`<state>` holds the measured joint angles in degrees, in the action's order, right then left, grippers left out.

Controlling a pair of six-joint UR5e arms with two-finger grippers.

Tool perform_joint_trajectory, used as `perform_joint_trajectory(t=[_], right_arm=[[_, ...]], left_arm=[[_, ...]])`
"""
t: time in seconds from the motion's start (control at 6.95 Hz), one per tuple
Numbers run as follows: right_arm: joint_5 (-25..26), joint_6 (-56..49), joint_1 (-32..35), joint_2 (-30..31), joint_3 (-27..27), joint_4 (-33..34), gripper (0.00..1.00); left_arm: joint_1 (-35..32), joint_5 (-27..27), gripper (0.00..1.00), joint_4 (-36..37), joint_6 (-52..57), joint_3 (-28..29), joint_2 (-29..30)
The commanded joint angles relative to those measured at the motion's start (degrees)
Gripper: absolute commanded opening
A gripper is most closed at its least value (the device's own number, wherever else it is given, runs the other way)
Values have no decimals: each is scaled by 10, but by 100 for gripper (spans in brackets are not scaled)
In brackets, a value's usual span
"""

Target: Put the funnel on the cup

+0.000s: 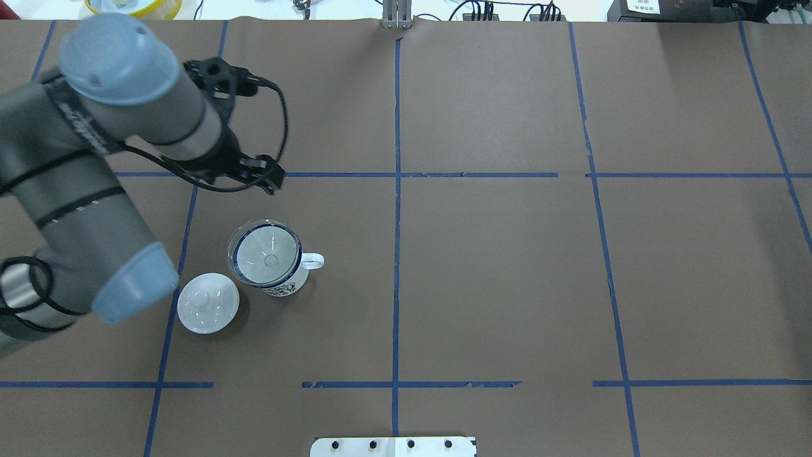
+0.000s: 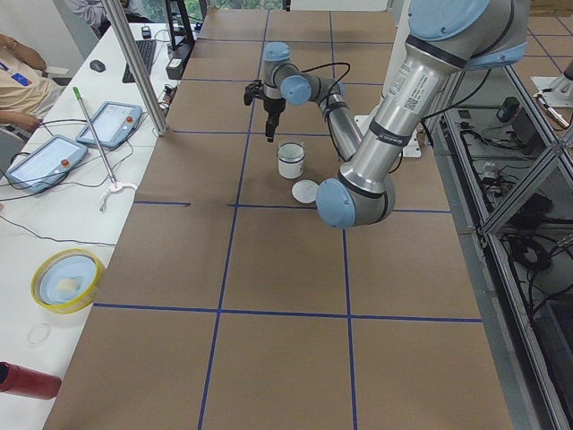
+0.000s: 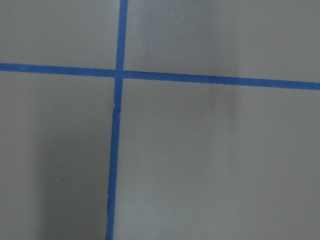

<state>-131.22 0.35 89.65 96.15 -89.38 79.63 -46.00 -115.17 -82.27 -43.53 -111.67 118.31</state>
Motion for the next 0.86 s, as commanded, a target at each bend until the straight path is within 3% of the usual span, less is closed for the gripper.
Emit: perform_joint_trajectory(t=[0.0, 0.29, 0.58, 0.72], right_arm=[[0, 0, 0, 0, 0, 0, 100], [0, 0, 0, 0, 0, 0, 100], [0, 0, 0, 0, 0, 0, 100], [0, 0, 0, 0, 0, 0, 100]], left_arm=[[-159, -71, 100, -89, 261, -4, -144], [-307, -109, 100, -92, 471, 41, -263], [-405, -136, 100, -93, 485, 132, -298], [-424, -171, 100, -93, 510, 126, -335]])
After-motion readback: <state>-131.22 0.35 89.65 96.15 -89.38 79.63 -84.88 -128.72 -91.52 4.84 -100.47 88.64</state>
